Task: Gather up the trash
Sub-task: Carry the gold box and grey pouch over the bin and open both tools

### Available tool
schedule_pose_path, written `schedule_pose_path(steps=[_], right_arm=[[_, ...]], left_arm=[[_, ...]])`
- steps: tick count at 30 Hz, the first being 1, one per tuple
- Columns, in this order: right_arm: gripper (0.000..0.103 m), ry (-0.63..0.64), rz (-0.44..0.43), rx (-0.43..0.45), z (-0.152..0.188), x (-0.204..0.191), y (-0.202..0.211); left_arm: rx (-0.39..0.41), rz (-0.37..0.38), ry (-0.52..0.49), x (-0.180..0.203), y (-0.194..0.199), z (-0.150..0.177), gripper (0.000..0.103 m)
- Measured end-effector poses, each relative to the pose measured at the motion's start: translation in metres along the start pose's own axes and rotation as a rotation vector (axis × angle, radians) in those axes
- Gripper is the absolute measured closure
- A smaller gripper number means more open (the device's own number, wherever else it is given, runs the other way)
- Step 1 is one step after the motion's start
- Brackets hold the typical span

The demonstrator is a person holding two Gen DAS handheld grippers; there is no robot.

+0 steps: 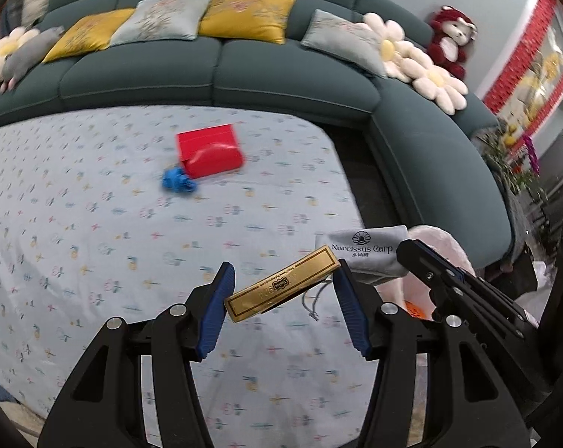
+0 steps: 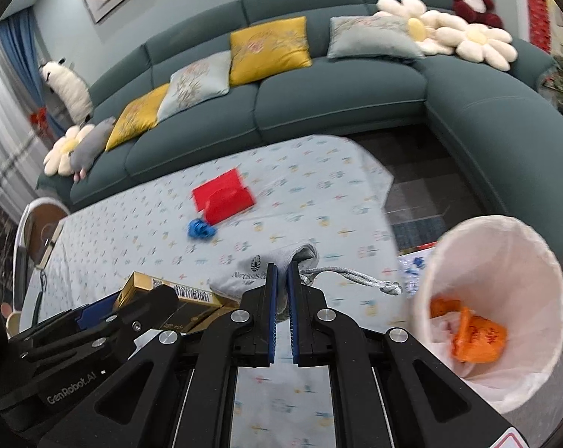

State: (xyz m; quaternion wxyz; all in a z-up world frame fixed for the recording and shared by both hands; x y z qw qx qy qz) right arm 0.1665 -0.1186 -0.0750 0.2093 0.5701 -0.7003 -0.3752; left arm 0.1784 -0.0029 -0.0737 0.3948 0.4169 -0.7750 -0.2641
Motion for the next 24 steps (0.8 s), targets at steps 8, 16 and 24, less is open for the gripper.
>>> schedule_pose_path(steps=[8,16,24], right_arm=[[0.097,-0.077,0.045,0.047,-0.002,0.065,0.027],[0.097,-0.158,0.095,0.073,0.007,0.132,0.045],[0.099,-0.244,0.148,0.087,0.016,0.196,0.057]], left_arm=[[-0.014,0.035,-0.104,0.065,-0.008,0.005,0.051],[-0.044,0.076,-0.198,0.128,-0.026,0.015,0.051],[-0.088,0.113,-0.268,0.18,-0.049,0.029,0.051]])
Point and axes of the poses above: each gripper's, at about its wrist camera, not at the fingertips, and y roughly against the way its jaws point, x to its right, z to its underside, the point moved 7 cm from there along -y, roughly the way its jaws point, and after that the axes turned 10 degrees about z, right-handed, at the moved point
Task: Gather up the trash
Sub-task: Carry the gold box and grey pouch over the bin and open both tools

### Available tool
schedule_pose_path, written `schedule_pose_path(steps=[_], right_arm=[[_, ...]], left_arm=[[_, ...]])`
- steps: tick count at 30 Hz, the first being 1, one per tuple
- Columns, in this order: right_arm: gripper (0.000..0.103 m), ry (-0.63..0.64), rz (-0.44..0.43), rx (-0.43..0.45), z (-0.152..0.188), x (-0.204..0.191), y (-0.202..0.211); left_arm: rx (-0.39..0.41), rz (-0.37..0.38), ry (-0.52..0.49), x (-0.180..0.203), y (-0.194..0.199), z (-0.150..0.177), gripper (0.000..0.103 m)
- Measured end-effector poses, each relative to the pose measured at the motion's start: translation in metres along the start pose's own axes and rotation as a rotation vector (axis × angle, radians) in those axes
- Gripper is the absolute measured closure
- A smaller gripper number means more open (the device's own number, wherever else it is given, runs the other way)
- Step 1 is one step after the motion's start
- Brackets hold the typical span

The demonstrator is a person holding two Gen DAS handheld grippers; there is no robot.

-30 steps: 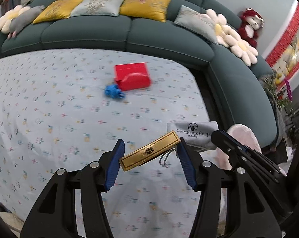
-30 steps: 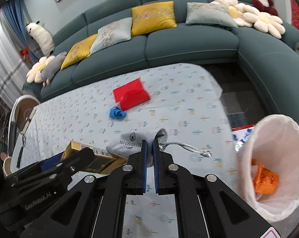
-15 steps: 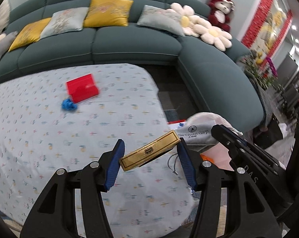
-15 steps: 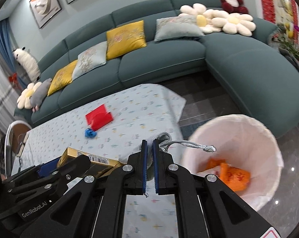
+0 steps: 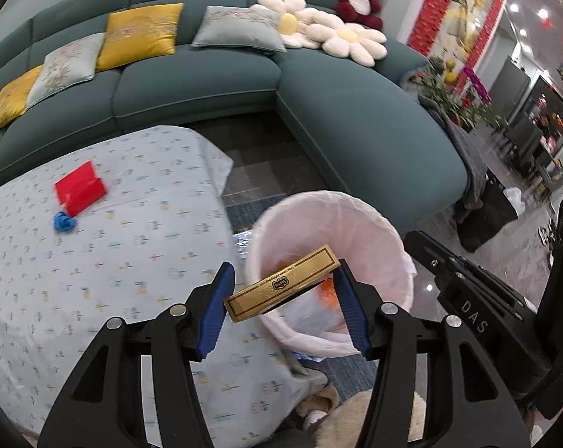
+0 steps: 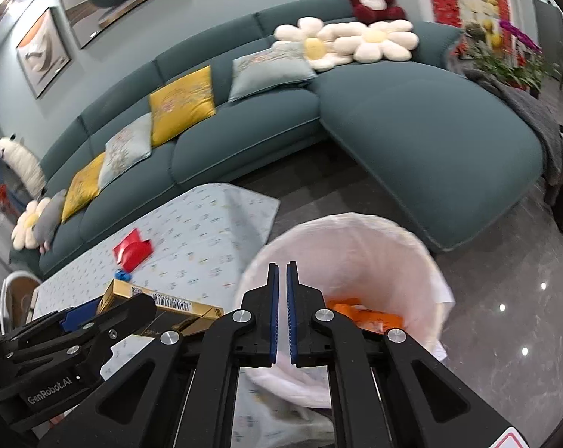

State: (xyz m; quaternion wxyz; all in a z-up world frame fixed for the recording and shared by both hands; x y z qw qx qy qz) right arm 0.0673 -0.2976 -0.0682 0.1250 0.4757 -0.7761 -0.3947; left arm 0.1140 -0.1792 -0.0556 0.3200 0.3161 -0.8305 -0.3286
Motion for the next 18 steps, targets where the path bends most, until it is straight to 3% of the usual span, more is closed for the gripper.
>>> schedule_pose_path(steps=[12,18], right_arm=[[0.099,-0.056,0.035,-0.026,0.007,0.041,-0.012],[0.093,-0.073,0.047,-0.028,0.009,0.046,-0.015]], left_arm=[[-0.059,0.016,-0.041,0.033,-0.035,0.003,0.051],[-0.075,0.024,-0.042,0.036,-0.045,0.005,0.05]])
Point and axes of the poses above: each gripper's, at about its wrist camera, not at the fingertips, and y roughly against the way its jaws point, x to its right, z to its underside, the point moved 7 cm from there along -y, roughly the way its jaws point, and after that the axes turned 10 degrees about z, right-handed, at the moved point
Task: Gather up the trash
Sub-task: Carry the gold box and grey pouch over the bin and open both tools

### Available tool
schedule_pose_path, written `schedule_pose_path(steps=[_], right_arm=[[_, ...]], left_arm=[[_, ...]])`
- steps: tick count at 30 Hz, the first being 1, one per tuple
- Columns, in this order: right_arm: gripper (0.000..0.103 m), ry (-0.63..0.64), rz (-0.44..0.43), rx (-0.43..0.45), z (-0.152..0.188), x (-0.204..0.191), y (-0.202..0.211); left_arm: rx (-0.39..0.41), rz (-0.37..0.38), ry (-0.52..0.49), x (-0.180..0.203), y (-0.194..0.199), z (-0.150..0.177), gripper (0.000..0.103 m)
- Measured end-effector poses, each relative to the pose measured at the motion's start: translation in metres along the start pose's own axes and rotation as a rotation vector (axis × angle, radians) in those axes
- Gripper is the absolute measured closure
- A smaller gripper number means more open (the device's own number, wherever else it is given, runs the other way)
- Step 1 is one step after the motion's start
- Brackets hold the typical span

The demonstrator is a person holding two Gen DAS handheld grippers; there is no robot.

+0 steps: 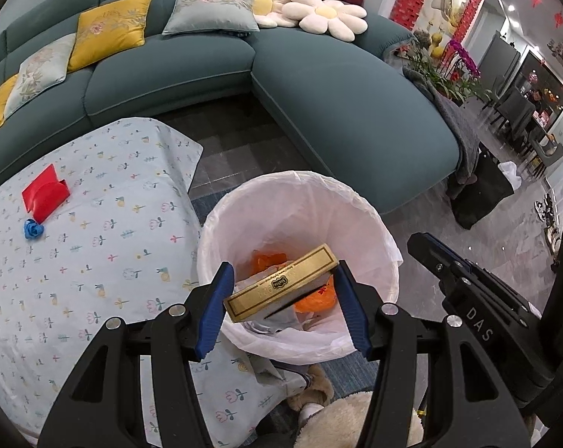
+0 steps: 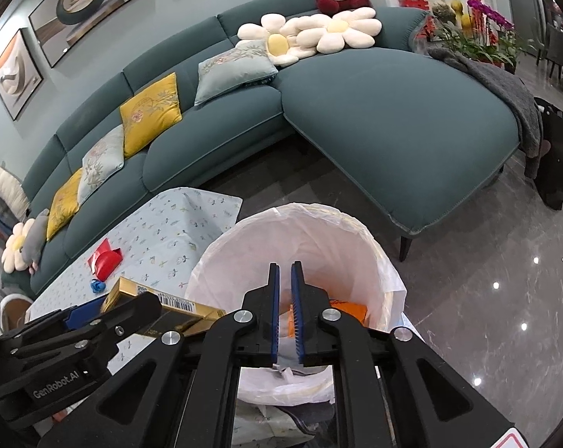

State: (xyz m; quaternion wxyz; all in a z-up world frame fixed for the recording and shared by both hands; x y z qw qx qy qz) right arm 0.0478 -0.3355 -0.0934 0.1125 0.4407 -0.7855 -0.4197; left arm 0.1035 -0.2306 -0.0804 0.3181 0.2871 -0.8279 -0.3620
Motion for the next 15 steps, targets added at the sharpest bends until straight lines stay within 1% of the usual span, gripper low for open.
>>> schedule_pose_path(steps=[2,3,4,5,7,8,12,14,15], right_arm=[[0.092,0.0,0.002,0.0,0.0,0.0,-0.001],[0.091,-0.001,0.004,0.0,0.0,0.001,-0.001],[0.089,-0.002,0.005,0.0,0.0,0.001,-0.002],[0.086,-0.004,0.007,0.0,0.0,0.001,-0.002],[0.082,-0.007,0.009,0.001,0.0,0.002,-0.002],[0.08,-0.007,0.011,0.002,0.0,0.003,-0.002],[0.077,-0.005,0.013,0.001,0.001,0.002,-0.002],[0.071,-0.006,0.014,0.002,0.001,0.001,-0.002],[0.07,-0.005,0.014,0.003,0.002,-0.001,-0.001]], left_arm=[[0.001,0.005,0.005,0.001,-0.001,0.0,0.043],[0.006,0.009,0.006,0.001,-0.001,-0.001,0.042],[0.008,0.007,0.007,0.002,-0.001,-0.001,0.038],[0.012,0.002,0.012,0.002,-0.001,-0.002,0.031],[0.026,-0.004,0.023,0.0,0.001,-0.003,0.024],[0.035,-0.008,0.03,-0.002,0.002,-0.004,0.022],[0.039,-0.02,0.049,-0.01,0.005,-0.003,0.022],[0.042,-0.032,0.059,-0.016,0.008,-0.001,0.022],[0.043,-0.035,0.064,-0.019,0.009,0.0,0.022]])
Point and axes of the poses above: each gripper's, at about its wrist camera, not at the fingertips, and y roughly against the way its jaws point, x to its right, z to its underside, the point moved 7 cm from there along -y, roughly the way its jaws point, and after that the axes turned 10 degrees about z, right-handed, at the moved point
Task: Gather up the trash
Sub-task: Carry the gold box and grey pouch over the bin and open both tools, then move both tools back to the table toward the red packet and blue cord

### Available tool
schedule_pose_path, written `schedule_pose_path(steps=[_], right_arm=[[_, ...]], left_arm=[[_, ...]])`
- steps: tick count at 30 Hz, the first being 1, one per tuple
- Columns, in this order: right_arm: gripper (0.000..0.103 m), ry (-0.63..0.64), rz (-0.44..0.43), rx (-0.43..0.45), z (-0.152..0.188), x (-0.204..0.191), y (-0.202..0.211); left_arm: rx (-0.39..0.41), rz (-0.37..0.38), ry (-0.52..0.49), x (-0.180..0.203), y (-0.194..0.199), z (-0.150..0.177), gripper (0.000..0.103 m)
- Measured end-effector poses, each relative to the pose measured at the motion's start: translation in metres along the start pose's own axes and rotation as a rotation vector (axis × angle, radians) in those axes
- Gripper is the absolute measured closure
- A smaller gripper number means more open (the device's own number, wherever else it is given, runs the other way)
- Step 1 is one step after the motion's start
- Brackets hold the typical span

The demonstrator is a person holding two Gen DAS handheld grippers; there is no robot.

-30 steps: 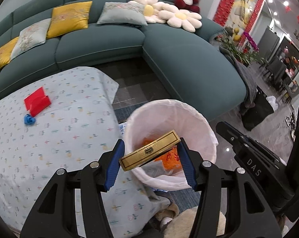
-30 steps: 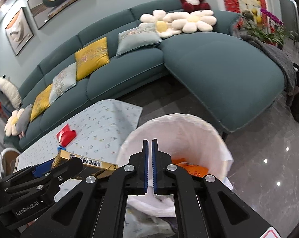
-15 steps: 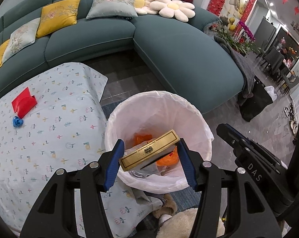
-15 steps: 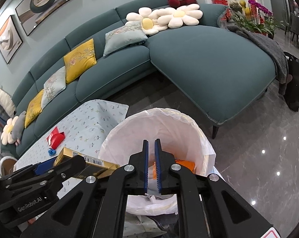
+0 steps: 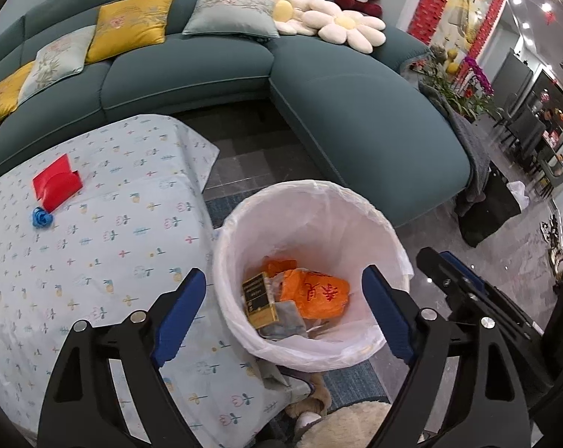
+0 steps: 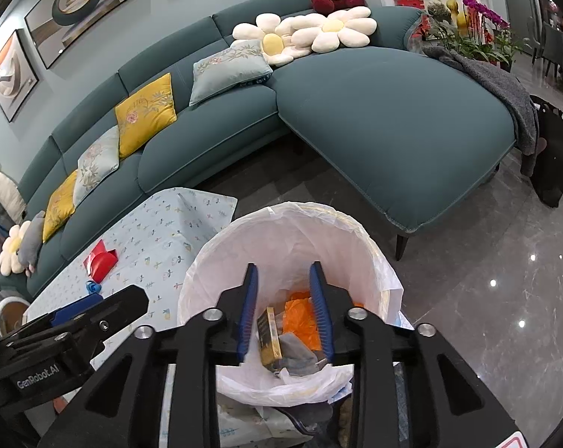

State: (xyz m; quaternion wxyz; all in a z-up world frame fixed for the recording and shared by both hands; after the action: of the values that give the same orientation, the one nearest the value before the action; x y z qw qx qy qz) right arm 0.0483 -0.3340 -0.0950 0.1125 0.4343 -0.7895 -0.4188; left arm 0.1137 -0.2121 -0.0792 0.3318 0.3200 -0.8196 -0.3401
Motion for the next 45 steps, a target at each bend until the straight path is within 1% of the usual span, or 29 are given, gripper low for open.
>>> schedule_pose_path(steps=[6,8,13,21,25,28,34,36,38,45], right_arm=[[0.065,0.029,-0.006,0.006,0.001,-0.016,0.004],[0.059,0.041,-0.006,0.013,0.001,-0.024,0.006],[0.058,0.074,-0.016,0.018,0.002,-0.044,0.012],[0.057,0.145,-0.038,0.026,0.007,-0.087,0.021],[0.052,0.176,-0.05,0.031,0.009,-0.107,0.026],[0.051,0.205,-0.061,0.032,0.013,-0.125,0.029],[0.046,0.265,-0.082,0.036,0.022,-0.16,0.036],[0.046,0.284,-0.086,0.036,0.025,-0.171,0.038],[0.046,0.303,-0.092,0.035,0.029,-0.182,0.038],[0.045,0.361,-0.114,0.018,0.043,-0.218,0.03]], left_arm=[[0.016,-0.026,0.033,-0.019,0.011,0.002,0.022],[0.025,-0.035,0.048,-0.027,0.017,0.003,0.02],[0.05,-0.058,0.085,-0.052,0.031,0.003,0.019],[0.086,-0.096,0.153,-0.095,0.057,0.01,0.019],[0.102,-0.121,0.182,-0.118,0.071,0.013,0.019],[0.112,-0.142,0.197,-0.133,0.081,0.016,0.019],[0.131,-0.18,0.245,-0.168,0.101,0.026,0.019],[0.134,-0.193,0.266,-0.181,0.107,0.03,0.018],[0.141,-0.213,0.288,-0.195,0.113,0.033,0.014],[0.149,-0.257,0.351,-0.239,0.122,0.042,0.014]])
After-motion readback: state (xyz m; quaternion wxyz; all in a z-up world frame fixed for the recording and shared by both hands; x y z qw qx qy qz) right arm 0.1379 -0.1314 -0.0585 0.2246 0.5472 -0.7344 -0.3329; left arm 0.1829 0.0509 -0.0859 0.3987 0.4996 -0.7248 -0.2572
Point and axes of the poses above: each gripper's, at about its wrist camera, not at the fingertips, and y roughly against the way its jaws point, x to its right, z to its underside, the point moved 7 cm from there along -y, roughly the way its jaws point, and after that the axes turned 10 degrees about z, right-handed, at the moved point
